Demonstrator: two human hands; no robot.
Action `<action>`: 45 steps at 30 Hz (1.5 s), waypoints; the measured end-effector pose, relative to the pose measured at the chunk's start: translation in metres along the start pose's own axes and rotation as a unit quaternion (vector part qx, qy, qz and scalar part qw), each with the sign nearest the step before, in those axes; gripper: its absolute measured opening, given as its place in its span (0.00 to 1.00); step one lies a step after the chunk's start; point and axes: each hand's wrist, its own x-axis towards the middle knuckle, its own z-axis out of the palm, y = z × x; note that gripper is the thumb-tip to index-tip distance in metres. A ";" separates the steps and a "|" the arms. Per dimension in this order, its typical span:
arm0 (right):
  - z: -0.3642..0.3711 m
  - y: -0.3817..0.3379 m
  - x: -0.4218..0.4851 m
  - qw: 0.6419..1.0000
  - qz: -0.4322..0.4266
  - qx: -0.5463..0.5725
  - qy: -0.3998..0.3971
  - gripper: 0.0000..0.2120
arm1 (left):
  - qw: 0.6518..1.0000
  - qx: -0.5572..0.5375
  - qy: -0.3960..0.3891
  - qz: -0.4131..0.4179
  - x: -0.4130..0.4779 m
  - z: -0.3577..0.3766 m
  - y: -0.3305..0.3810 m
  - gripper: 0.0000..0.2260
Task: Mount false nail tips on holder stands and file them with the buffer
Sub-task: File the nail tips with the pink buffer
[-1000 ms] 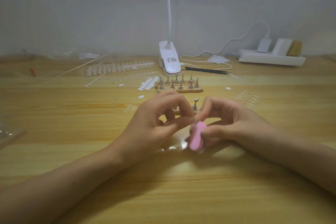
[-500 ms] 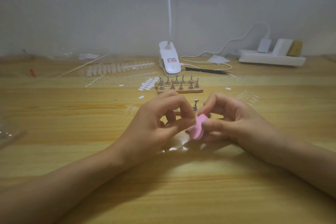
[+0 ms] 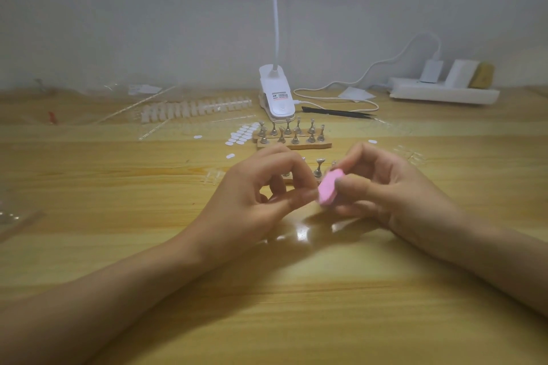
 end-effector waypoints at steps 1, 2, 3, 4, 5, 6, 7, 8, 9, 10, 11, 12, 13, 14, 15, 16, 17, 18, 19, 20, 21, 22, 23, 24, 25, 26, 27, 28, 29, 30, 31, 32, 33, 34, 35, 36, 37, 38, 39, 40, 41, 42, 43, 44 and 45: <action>-0.001 0.000 0.000 1.000 0.002 0.002 -0.001 0.09 | 1.000 -0.001 0.003 -0.002 0.000 0.000 0.000 0.04; 0.000 0.001 0.000 1.000 0.006 -0.007 -0.023 0.09 | 1.000 0.000 0.005 -0.003 0.000 0.000 0.000 0.03; 0.001 0.000 0.000 0.999 0.009 -0.015 -0.046 0.10 | 1.000 0.003 0.005 -0.003 0.000 0.000 0.000 0.03; 0.002 0.001 0.000 0.999 0.009 -0.019 -0.050 0.10 | 1.000 0.005 0.003 -0.003 0.000 0.000 0.000 0.03; 0.002 0.001 0.001 1.000 0.006 -0.012 -0.027 0.10 | 1.000 0.004 0.002 -0.004 0.000 0.000 0.000 0.03; 0.000 0.001 0.001 1.000 0.004 -0.002 0.000 0.11 | 1.000 0.002 0.001 -0.004 0.000 0.000 0.000 0.03; -0.001 0.001 0.001 1.000 0.004 0.005 0.008 0.12 | 1.000 -0.001 0.003 -0.005 -0.001 0.000 0.000 0.03; -0.001 0.001 0.001 1.000 0.007 0.004 -0.008 0.11 | 1.000 -0.001 0.004 -0.005 -0.001 0.000 0.000 0.03; 0.000 0.001 0.000 0.999 0.010 -0.005 -0.034 0.11 | 1.000 0.002 0.005 -0.004 -0.001 0.000 0.000 0.03; 0.001 0.001 0.000 0.999 0.011 -0.013 -0.047 0.11 | 1.000 0.004 0.004 -0.003 -0.001 0.000 0.000 0.04; 0.002 0.001 0.000 0.999 0.009 -0.012 -0.035 0.11 | 1.000 0.003 0.002 -0.002 -0.001 0.000 0.000 0.04; 0.001 0.001 0.000 1.000 0.007 0.000 -0.007 0.12 | 1.000 0.001 0.000 -0.002 -0.001 0.000 0.001 0.05; 0.000 0.001 0.001 1.000 0.006 0.013 0.013 0.12 | 1.000 0.001 -0.002 -0.002 -0.001 0.000 0.001 0.05; -0.001 0.000 0.001 1.000 0.007 0.021 0.017 0.12 | 1.000 0.002 -0.004 -0.002 -0.001 0.000 0.001 0.05; -0.001 0.000 0.002 1.000 0.012 0.022 0.010 0.11 | 1.000 0.004 -0.005 -0.002 -0.001 0.000 0.001 0.04; -0.001 -0.001 0.002 1.000 0.016 0.022 0.002 0.09 | 1.000 0.004 -0.005 -0.002 -0.002 0.000 0.001 0.04; -0.001 -0.001 0.003 1.000 0.017 0.019 0.001 0.08 | 1.000 0.003 -0.002 -0.003 -0.001 0.001 0.001 0.03; -0.001 -0.001 0.002 1.000 0.013 0.013 0.003 0.08 | 1.000 0.001 0.005 -0.006 -0.001 0.001 0.001 0.03; -0.001 0.000 0.002 1.000 0.008 0.004 0.002 0.09 | 1.000 0.000 0.012 -0.009 -0.001 0.001 0.001 0.03; -0.001 0.000 0.001 1.000 0.006 -0.008 -0.008 0.10 | 1.000 0.000 0.016 -0.010 0.000 0.000 0.001 0.03; 0.000 0.001 0.001 1.000 0.006 -0.016 -0.024 0.10 | 1.000 0.005 0.016 -0.010 0.000 0.000 0.001 0.03; 0.000 0.001 0.000 0.999 0.005 -0.017 -0.038 0.10 | 1.000 0.013 0.012 -0.007 0.000 0.000 0.001 0.03; 0.000 0.001 0.000 0.999 0.002 -0.011 -0.038 0.09 | 1.000 0.020 0.007 -0.004 -0.001 0.001 0.001 0.03; 0.000 0.002 0.000 1.000 -0.003 -0.001 -0.022 0.09 | 1.000 0.022 0.004 -0.002 -0.001 0.001 0.001 0.03; -0.001 0.002 0.000 1.000 -0.007 0.009 0.000 0.09 | 1.000 0.018 0.004 -0.001 -0.001 0.001 0.001 0.03; -0.002 0.001 0.000 1.000 -0.007 0.013 0.010 0.10 | 1.000 0.013 0.008 0.000 -0.001 0.001 0.001 0.03; -0.001 0.001 0.000 1.000 -0.004 0.007 -0.001 0.11 | 1.000 0.012 0.013 0.003 -0.001 0.000 0.001 0.03; 0.000 0.001 0.000 1.000 0.002 -0.007 -0.026 0.11 | 1.000 0.014 0.016 0.004 -0.001 0.000 0.001 0.03; 0.001 0.001 0.000 0.999 0.004 -0.018 -0.046 0.10 | 1.000 0.017 0.015 0.004 -0.001 0.000 0.001 0.03; 0.002 0.001 0.000 0.999 0.003 -0.020 -0.045 0.09 | 1.000 0.019 0.012 0.002 -0.001 0.000 0.001 0.03; 0.002 0.001 0.000 1.000 0.000 -0.010 -0.021 0.09 | 1.000 0.019 0.010 0.001 -0.001 0.001 0.001 0.03; 0.000 0.001 0.000 1.000 -0.001 0.003 0.004 0.09 | 1.000 0.018 0.009 0.001 -0.002 0.001 0.001 0.03; -0.001 0.000 0.000 1.000 -0.001 0.009 0.010 0.09 | 1.000 0.015 0.011 0.001 -0.002 0.001 0.001 0.03; -0.001 0.000 0.000 1.000 0.002 0.003 -0.007 0.09 | 1.000 0.014 0.013 0.002 -0.002 0.001 0.001 0.03; 0.000 0.000 -0.001 0.999 0.005 -0.012 -0.032 0.10 | 1.000 0.016 0.014 0.004 -0.002 0.001 0.001 0.03; 0.001 0.001 -0.001 0.999 0.006 -0.028 -0.044 0.10 | 1.000 0.020 0.014 0.007 -0.002 0.001 0.002 0.03; 0.002 0.001 -0.001 0.999 0.004 -0.030 -0.032 0.10 | 1.000 0.025 0.014 0.008 -0.001 0.001 0.002 0.04; 0.002 0.001 0.000 1.000 0.001 -0.020 -0.006 0.10 | 0.999 0.028 0.013 0.010 -0.001 0.001 0.003 0.04; 0.000 0.000 0.000 1.000 0.000 -0.009 0.012 0.10 | 0.999 0.030 0.010 0.014 -0.001 0.001 0.003 0.05; -0.001 0.000 0.001 1.000 0.002 -0.006 0.015 0.10 | 0.999 0.033 0.008 0.024 -0.002 0.002 0.005 0.06; -0.002 0.000 0.002 1.000 0.006 -0.011 0.007 0.10 | 0.999 0.039 0.005 0.036 -0.002 0.002 0.006 0.06; -0.002 -0.001 0.002 1.000 0.012 -0.014 -0.003 0.10 | 0.998 0.044 0.003 0.045 -0.003 0.003 0.007 0.06; -0.002 0.000 0.003 1.000 0.014 -0.018 -0.005 0.10 | 0.998 0.045 0.006 0.047 -0.003 0.003 0.007 0.06; -0.002 0.000 0.003 1.000 0.012 -0.019 -0.004 0.10 | 0.998 0.042 0.012 0.042 -0.002 0.002 0.007 0.06; -0.002 0.001 0.002 1.000 0.009 -0.020 -0.009 0.10 | 0.998 0.039 0.021 0.036 -0.002 0.002 0.006 0.06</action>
